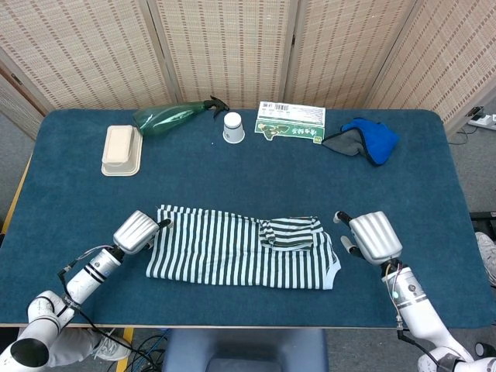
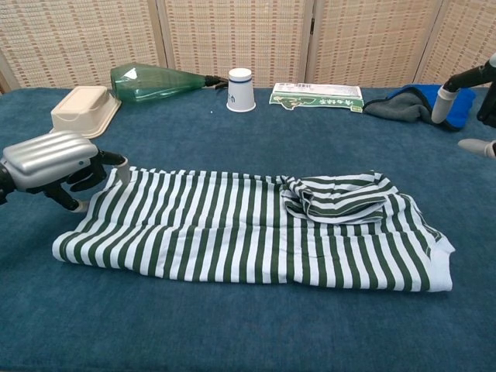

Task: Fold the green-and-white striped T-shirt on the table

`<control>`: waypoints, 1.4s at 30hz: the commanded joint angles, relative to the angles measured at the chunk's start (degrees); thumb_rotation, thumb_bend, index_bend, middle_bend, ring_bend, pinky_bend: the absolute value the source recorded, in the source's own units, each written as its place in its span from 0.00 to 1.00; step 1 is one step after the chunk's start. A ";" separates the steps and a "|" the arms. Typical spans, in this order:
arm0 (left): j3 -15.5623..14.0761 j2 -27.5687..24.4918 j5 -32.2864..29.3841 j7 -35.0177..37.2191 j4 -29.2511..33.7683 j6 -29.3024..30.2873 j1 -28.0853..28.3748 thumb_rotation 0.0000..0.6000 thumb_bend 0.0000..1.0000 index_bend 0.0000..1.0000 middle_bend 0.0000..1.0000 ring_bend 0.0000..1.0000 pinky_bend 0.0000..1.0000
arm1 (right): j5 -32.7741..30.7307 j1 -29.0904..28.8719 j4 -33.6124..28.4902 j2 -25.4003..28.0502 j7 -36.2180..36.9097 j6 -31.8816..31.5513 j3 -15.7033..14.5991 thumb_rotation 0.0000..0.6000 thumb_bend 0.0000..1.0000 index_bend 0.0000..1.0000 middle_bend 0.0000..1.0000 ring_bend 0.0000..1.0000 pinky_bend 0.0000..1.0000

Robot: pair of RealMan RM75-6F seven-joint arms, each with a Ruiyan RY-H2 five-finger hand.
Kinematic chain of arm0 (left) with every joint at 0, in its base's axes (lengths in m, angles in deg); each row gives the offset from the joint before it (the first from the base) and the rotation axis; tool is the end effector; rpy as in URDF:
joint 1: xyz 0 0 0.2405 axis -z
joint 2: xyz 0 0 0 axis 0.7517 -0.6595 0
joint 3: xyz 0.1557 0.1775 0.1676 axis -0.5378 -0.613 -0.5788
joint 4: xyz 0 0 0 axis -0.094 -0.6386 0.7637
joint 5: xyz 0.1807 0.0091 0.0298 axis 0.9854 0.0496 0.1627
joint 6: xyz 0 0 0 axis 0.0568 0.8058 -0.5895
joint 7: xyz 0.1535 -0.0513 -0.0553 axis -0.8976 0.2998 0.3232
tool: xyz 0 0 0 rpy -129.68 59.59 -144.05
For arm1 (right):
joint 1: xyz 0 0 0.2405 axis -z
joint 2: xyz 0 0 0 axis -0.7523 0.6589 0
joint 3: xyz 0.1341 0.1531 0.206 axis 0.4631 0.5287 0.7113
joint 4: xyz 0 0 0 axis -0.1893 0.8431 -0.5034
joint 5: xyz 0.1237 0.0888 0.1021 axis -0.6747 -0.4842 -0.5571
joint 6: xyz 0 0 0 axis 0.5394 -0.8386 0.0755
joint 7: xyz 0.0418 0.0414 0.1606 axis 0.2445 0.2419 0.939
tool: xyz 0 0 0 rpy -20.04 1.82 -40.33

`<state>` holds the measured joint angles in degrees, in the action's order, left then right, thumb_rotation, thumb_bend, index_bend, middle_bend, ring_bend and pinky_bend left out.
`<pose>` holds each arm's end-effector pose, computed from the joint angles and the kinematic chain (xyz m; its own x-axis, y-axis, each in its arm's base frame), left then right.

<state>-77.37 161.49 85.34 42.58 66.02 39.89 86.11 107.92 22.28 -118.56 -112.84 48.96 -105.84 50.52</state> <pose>-0.2631 0.3885 -0.0127 0.6179 0.0168 0.7861 0.6198 -0.6256 -0.4738 -0.2249 -0.3079 0.1261 0.5386 -0.1022 0.8364 -0.8198 -0.2927 0.4921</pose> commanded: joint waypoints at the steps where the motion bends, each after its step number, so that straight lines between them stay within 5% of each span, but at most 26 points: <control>1: -0.40 0.00 0.20 -0.55 -0.33 -0.49 0.03 1.00 0.30 0.43 0.87 0.80 0.95 | 0.02 0.02 0.03 0.02 0.03 0.10 0.08 1.00 0.35 0.38 0.97 1.00 1.00; 16: -0.96 0.91 0.14 -1.11 -0.21 -1.19 0.08 1.00 0.30 0.39 0.87 0.80 0.95 | 0.30 0.66 0.04 0.21 0.40 0.07 0.34 1.00 0.35 0.38 0.97 1.00 1.00; 28: -0.28 0.16 -0.34 0.24 1.75 1.07 0.58 1.00 0.30 0.49 0.87 0.80 0.95 | 0.78 1.21 0.26 0.38 1.29 0.00 0.42 1.00 0.35 0.38 0.97 1.00 1.00; 42: 0.25 0.69 -1.00 -1.05 2.76 -0.40 1.25 1.00 0.41 0.62 0.89 0.81 0.95 | 1.15 1.47 0.68 0.61 2.73 0.22 0.79 1.00 0.35 0.38 0.97 1.00 1.00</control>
<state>-77.15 162.16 84.36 41.51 68.75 39.51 87.34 109.05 23.76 -117.90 -112.22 51.66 -105.64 51.29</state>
